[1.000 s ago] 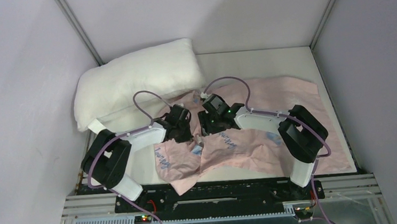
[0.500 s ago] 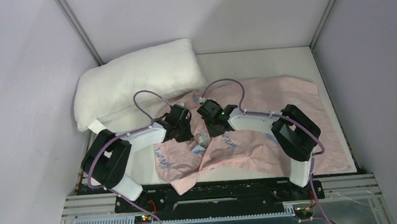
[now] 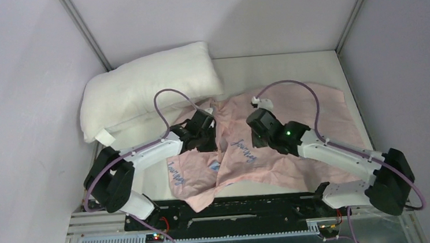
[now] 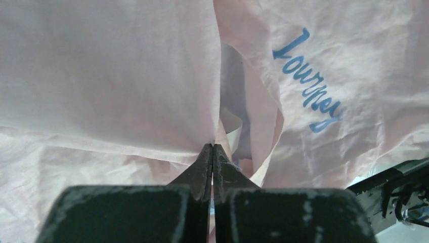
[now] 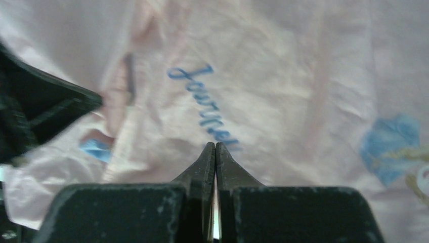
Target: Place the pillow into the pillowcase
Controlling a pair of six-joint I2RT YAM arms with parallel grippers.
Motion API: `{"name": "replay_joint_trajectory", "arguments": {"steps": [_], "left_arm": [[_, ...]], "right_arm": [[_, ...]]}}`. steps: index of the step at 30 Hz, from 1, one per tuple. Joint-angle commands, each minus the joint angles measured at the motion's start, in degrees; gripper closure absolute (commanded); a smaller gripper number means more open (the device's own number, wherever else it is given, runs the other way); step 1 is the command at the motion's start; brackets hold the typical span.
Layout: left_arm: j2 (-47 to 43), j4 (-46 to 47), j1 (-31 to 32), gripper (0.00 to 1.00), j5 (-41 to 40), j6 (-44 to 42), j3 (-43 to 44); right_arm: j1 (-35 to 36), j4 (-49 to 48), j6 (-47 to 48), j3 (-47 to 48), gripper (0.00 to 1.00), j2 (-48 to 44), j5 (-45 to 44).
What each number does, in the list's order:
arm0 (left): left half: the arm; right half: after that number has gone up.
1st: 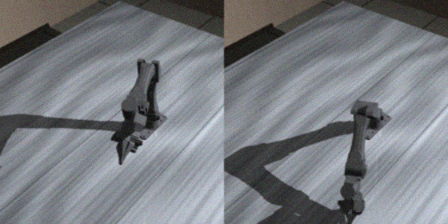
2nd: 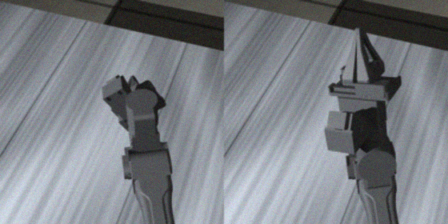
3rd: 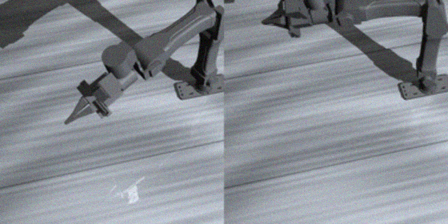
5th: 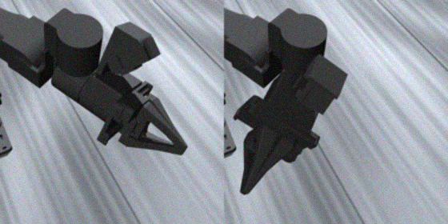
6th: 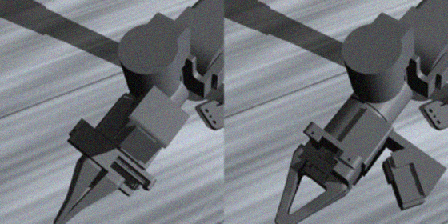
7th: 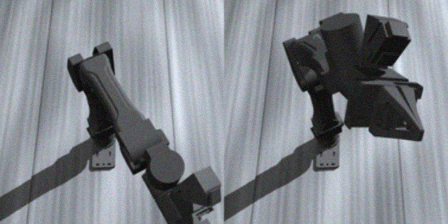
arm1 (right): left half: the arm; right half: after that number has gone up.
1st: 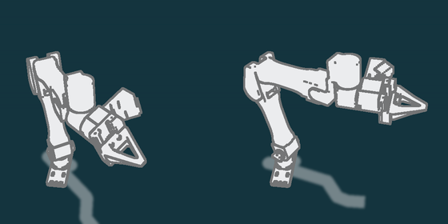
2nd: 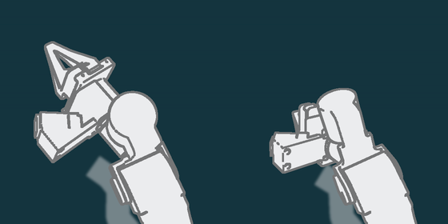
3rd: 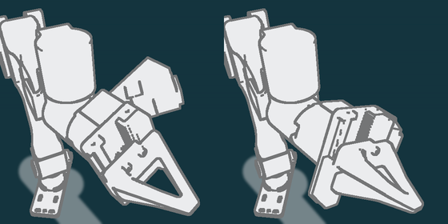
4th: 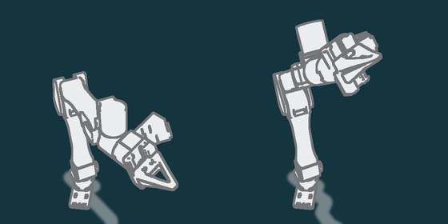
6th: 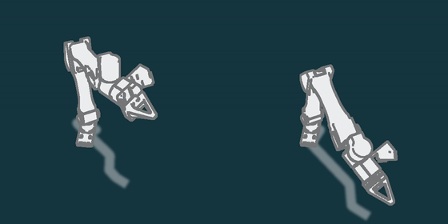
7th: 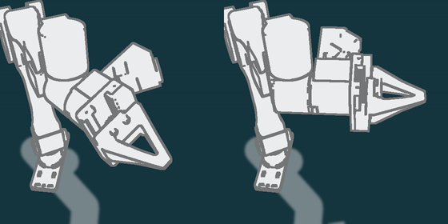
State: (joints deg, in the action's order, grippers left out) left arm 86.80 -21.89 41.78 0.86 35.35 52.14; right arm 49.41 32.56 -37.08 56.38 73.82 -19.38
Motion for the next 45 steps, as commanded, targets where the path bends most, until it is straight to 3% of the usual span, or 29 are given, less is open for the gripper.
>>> {"name": "replay_joint_trajectory", "arguments": {"steps": [1, 6, 10, 17, 23, 26, 31, 38, 45], "left_arm": [[-2.0, -2.1, 0.3, 1.0, -0.3, -1.4, -0.2], [-1.6, -0.2, -1.0, 1.0, -3.9, 1.5, -3.5], [-2.6, 5.9, -3.8, 1.0, -2.6, 5.2, -8.5], [-1.7, 10.5, -4.9, 1.0, -1.3, 7.8, -10.1], [-1.8, 12.0, -5.8, 1.0, 0.6, 8.5, -11.4], [-2.0, 12.1, -6.2, 1.0, 0.7, 8.4, -11.6], [-2.3, 12.0, -6.5, 1.0, 1.0, 8.1, -11.9], [-1.8, 10.8, -6.2, 1.0, 1.9, 5.5, -10.6], [-2.3, 5.8, -2.4, 1.0, 2.8, 1.8, -4.7]], "right_arm": [[-0.4, 2.0, -3.1, -7.1, 1.0, -4.5, -1.7], [1.1, -4.3, 1.0, -6.0, 0.85, -2.9, 3.6], [3.2, -7.8, 4.4, -1.2, 0.66, 3.7, 5.1], [6.1, -6.6, 11.6, 10.9, 0.42, 17.0, 3.8], [6.4, -3.6, 14.3, 15.9, 0.38, 25.7, 2.5], [6.5, -3.2, 14.6, 17.0, 0.39, 29.2, 1.2], [5.9, -3.5, 14.6, 18.6, 0.49, 33.8, -1.4], [4.6, 3.1, 8.3, 18.0, 0.98, 29.0, -10.5], [5.4, 7.7, -1.3, 5.2, 1.0, 10.4, -11.3]]}}
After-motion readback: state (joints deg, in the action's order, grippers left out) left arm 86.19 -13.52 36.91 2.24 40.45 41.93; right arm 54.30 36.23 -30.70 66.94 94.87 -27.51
